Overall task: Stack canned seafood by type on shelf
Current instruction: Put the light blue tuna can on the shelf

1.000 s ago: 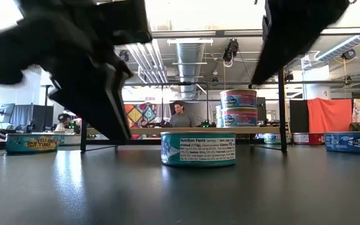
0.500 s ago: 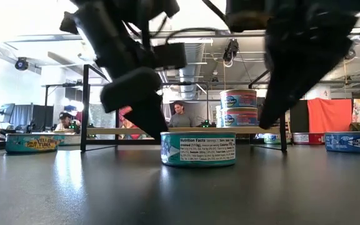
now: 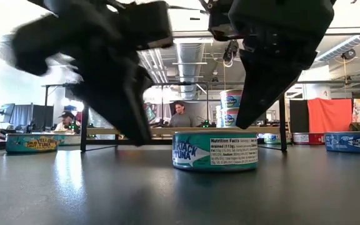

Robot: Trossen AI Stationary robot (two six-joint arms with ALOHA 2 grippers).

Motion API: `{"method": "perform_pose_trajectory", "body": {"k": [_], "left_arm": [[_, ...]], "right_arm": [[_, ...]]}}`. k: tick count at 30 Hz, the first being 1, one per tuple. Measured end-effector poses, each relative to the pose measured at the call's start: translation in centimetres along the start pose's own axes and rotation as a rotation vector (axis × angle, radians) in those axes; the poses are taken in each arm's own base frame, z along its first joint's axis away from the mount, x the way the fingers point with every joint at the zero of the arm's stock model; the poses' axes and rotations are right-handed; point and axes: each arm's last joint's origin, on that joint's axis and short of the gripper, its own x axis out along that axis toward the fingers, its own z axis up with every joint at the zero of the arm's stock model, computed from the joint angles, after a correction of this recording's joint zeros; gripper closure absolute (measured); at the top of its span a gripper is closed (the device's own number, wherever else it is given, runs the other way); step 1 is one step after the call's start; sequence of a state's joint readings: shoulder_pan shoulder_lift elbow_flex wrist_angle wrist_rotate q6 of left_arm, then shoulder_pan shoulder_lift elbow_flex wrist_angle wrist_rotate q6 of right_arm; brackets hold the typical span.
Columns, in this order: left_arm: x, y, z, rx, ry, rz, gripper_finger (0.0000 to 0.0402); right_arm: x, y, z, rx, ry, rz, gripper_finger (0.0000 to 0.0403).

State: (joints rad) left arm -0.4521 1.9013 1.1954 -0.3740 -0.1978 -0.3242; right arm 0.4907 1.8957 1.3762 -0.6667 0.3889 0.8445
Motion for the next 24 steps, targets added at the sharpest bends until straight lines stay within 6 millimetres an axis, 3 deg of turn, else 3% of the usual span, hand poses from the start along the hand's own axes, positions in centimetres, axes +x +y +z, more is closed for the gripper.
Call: {"method": "perform_pose_trajectory", "body": {"k": [4, 9, 16, 24], "left_arm": [[-0.7, -2.4, -1.0, 0.006, -0.007, 0.016, 0.0286], [-1.2, -3.2, -1.8, 0.001, -0.032, 0.097, 0.0286], [0.0, -2.2, -2.0, 0.029, -0.069, 0.154, 0.0286], [3.1, 0.4, 0.6, 0.108, -0.153, 0.176, 0.0286]], "right_arm": [[0.0, -0.1, 0.2, -0.001, 0.021, 0.019, 0.0390], [-0.9, 0.9, -0.7, -0.037, 0.128, 0.131, 0.0390], [-0.5, 2.1, -1.7, -0.042, 0.131, 0.159, 0.0390], [-0.7, 2.0, -1.6, -0.007, 0.120, 0.158, 0.0390]]}}
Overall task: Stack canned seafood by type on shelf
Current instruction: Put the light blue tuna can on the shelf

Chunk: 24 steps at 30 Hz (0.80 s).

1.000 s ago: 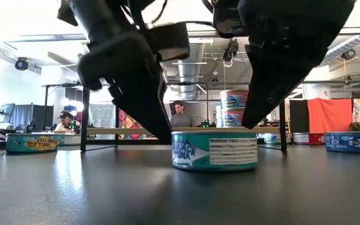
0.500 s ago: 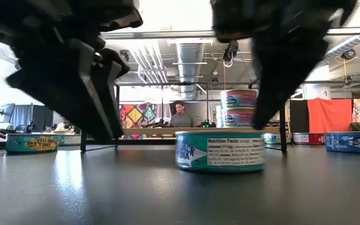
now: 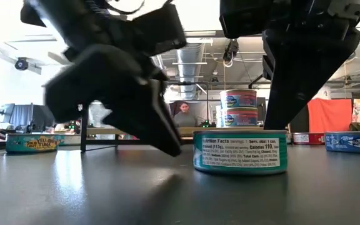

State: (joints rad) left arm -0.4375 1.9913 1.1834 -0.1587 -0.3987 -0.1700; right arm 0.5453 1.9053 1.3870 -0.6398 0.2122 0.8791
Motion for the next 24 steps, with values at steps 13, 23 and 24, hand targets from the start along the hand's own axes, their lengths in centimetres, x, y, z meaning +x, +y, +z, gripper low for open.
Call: {"method": "perform_pose_trajectory", "body": {"k": [13, 23, 24], "left_arm": [[1.9, 3.4, 2.3, 0.061, -0.013, 0.036, 0.0288], [2.2, 1.8, 1.6, -0.005, 0.035, -0.175, 0.0288], [2.0, 1.4, 1.5, -0.005, 0.039, -0.165, 0.0288]], "right_arm": [[-3.0, 1.2, -1.7, 0.016, -0.008, 0.053, 0.0390], [1.7, 0.1, -2.0, 0.008, 0.065, -0.066, 0.0390], [1.8, -0.1, -1.8, 0.007, 0.066, -0.070, 0.0390]]}}
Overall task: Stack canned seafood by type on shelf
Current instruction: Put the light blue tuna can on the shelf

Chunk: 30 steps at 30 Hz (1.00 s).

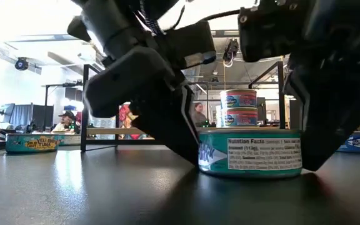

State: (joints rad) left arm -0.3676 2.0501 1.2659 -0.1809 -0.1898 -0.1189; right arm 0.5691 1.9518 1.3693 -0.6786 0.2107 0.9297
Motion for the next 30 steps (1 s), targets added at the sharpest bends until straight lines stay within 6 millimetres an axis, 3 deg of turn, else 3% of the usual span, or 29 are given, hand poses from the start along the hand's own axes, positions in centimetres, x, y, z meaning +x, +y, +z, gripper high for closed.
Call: {"method": "perform_pose_trajectory", "body": {"k": [8, 15, 21, 25, 30], "left_arm": [[-1.9, -3.6, -0.9, 0.036, 0.047, 0.064, 0.0288], [-4.5, -4.1, -1.7, 0.063, 0.109, 0.087, 0.0288], [-4.6, -3.9, -3.2, -0.057, 0.177, 0.036, 0.0284], [-4.2, -3.7, -3.3, -0.098, 0.140, 0.043, 0.0258], [-2.9, -2.8, -2.3, -0.124, 0.019, 0.043, 0.0182]], "right_arm": [[-0.6, -1.8, 1.6, -0.019, -0.086, -0.110, 0.0390], [-1.8, -2.0, 2.0, -0.021, -0.109, -0.098, 0.0390], [-2.0, -1.2, 0.7, -0.051, -0.094, -0.098, 0.0390], [-2.0, -0.6, -0.1, -0.046, -0.089, -0.094, 0.0390], [-2.0, -0.4, -0.4, -0.088, -0.089, -0.090, 0.0390]]}}
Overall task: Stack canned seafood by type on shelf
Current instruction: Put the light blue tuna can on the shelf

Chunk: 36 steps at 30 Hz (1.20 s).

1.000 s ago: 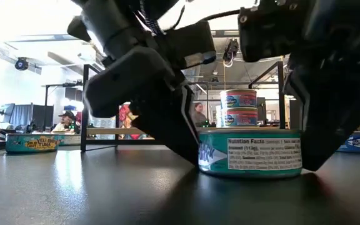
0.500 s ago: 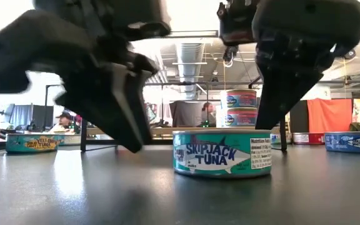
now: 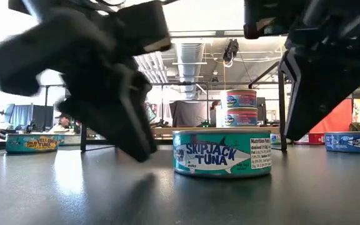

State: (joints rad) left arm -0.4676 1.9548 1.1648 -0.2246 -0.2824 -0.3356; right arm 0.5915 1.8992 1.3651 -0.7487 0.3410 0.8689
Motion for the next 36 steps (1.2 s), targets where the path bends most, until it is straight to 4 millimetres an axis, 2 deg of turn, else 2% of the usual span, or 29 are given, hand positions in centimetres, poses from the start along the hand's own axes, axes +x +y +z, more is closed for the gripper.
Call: {"method": "perform_pose_trajectory", "body": {"k": [7, 11, 18, 25, 36], "left_arm": [[1.7, 0.1, 1.3, 0.051, -0.052, 0.004, 0.0055], [1.9, -0.1, 2.0, 0.100, -0.042, -0.002, 0.0010], [2.0, -0.2, 2.8, 0.140, -0.061, -0.009, 0.0016], [2.2, -0.2, 2.8, 0.053, -0.048, -0.042, 0.0011], [4.5, -0.8, 2.5, -0.027, -0.106, -0.062, 0.0002]], "right_arm": [[0.2, 0.0, 0.7, -0.006, -0.032, 0.031, 0.0390], [0.3, 0.1, 1.0, -0.034, -0.051, 0.048, 0.0390], [1.2, -0.9, 1.4, -0.034, -0.054, 0.025, 0.0390], [1.7, -1.7, 2.5, 0.008, -0.086, 0.029, 0.0390], [1.8, -1.8, 2.8, 0.021, -0.103, 0.030, 0.0390]]}}
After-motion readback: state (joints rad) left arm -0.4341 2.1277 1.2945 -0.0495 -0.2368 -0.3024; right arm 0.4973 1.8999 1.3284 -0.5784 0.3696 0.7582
